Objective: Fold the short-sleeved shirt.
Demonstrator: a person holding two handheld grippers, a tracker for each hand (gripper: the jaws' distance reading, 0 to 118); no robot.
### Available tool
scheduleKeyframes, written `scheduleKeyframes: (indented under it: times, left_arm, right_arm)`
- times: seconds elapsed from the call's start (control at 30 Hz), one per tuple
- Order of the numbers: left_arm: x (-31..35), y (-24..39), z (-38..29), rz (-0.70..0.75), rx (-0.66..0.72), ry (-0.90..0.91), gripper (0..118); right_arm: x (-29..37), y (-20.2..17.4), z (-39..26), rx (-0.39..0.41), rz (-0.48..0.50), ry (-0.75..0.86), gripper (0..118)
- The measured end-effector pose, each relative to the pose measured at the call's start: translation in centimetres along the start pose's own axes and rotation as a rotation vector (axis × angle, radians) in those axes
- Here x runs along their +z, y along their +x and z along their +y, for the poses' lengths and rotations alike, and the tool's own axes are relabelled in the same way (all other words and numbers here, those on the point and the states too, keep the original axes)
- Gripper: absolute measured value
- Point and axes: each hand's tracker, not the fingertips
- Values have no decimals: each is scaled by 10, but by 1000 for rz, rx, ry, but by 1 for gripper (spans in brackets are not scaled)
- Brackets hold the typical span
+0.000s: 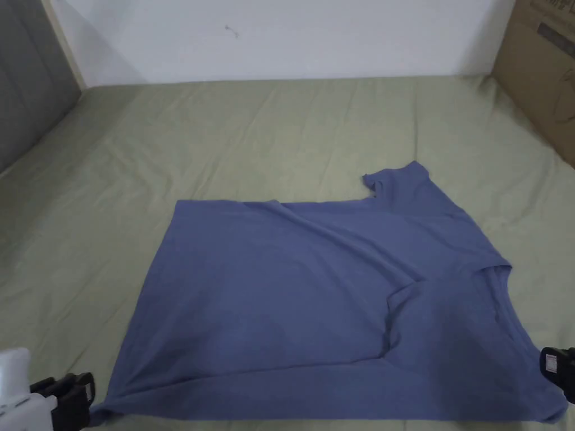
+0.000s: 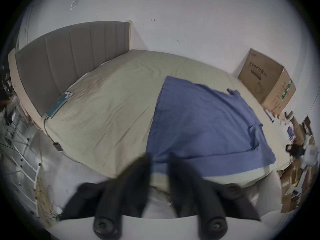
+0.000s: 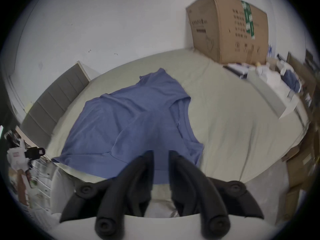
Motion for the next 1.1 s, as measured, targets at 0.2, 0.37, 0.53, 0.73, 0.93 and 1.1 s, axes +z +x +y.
scheduleKeyframes:
  times: [0.2, 0.37, 0.53, 0.73, 0.93, 1.1]
  left_arm:
    - [-12, -13, -23, -14, 74, -57, 0]
    - [-27, -21, -17, 105, 3, -37, 29]
    - [-58, -27, -15, 36, 24, -95, 67]
    - [-86, -22, -26, 42, 10, -178, 9]
    - [-74, -17, -19, 25, 50, -177, 3]
    - [-74, -13, -15, 34, 19, -173, 3]
  right_arm:
    - [-10, -34, -12, 75, 40, -17, 0]
    - [-25, -37, -17, 93, 79, -63, 0]
    - [-29, -32, -21, 91, 71, -88, 0]
    - [-31, -15, -29, 69, 41, -131, 0]
    - [-47, 4, -36, 91, -98, -178, 109]
    - [-61, 24, -29, 7, -70, -196, 104]
